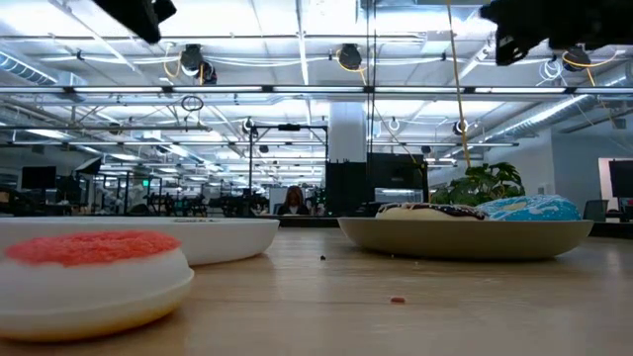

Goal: Pick & Place donuts
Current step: Put the small white donut on the white plate

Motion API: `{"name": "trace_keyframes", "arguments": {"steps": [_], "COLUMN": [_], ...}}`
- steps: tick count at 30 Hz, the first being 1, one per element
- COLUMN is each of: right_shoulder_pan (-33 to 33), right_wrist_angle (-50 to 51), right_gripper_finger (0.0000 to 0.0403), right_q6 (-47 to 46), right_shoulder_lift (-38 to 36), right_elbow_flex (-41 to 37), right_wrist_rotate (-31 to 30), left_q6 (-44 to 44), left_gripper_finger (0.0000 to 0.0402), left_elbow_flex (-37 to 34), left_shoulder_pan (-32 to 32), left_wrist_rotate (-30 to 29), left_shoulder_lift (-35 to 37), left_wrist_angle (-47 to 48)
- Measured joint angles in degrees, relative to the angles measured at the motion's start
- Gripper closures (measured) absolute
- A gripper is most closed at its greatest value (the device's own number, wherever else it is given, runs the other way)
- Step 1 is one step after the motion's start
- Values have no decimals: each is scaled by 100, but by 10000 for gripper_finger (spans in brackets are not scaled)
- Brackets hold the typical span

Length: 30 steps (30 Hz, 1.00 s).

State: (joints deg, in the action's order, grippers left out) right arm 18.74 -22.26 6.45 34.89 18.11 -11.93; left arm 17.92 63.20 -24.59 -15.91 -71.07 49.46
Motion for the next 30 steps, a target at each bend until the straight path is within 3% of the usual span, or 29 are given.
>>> {"name": "trace_keyframes", "arguments": {"steps": [4, 13, 16, 22, 30], "right_shoulder_pan": [9, 10, 9, 9, 9], "right_wrist_angle": [575, 698, 438, -1390, -1415], "right_gripper_finger": [403, 403, 403, 403, 403], "right_q6": [-144, -76, 198, 432, 401], "right_shoulder_lift": [-832, -1903, -2183, -2268, -2299], "right_elbow_flex": [-2, -373, -681, -1618, -1663], "right_wrist_rotate": [475, 628, 624, 606, 597], "left_q6": [-106, -590, -644, -397, 85], "left_gripper_finger": [391, 391, 396, 390, 398], "left_elbow_flex": [0, -168, -486, -1457, -2554], "left_shoulder_pan": [-106, -593, -664, -663, -666], "left_wrist_rotate": [-52, -397, -383, -429, -509], "left_shoulder_lift": [379, 1089, 1322, 1799, 1900], "left_wrist_angle": [-62, -886, -1305, -2057, -3070]}}
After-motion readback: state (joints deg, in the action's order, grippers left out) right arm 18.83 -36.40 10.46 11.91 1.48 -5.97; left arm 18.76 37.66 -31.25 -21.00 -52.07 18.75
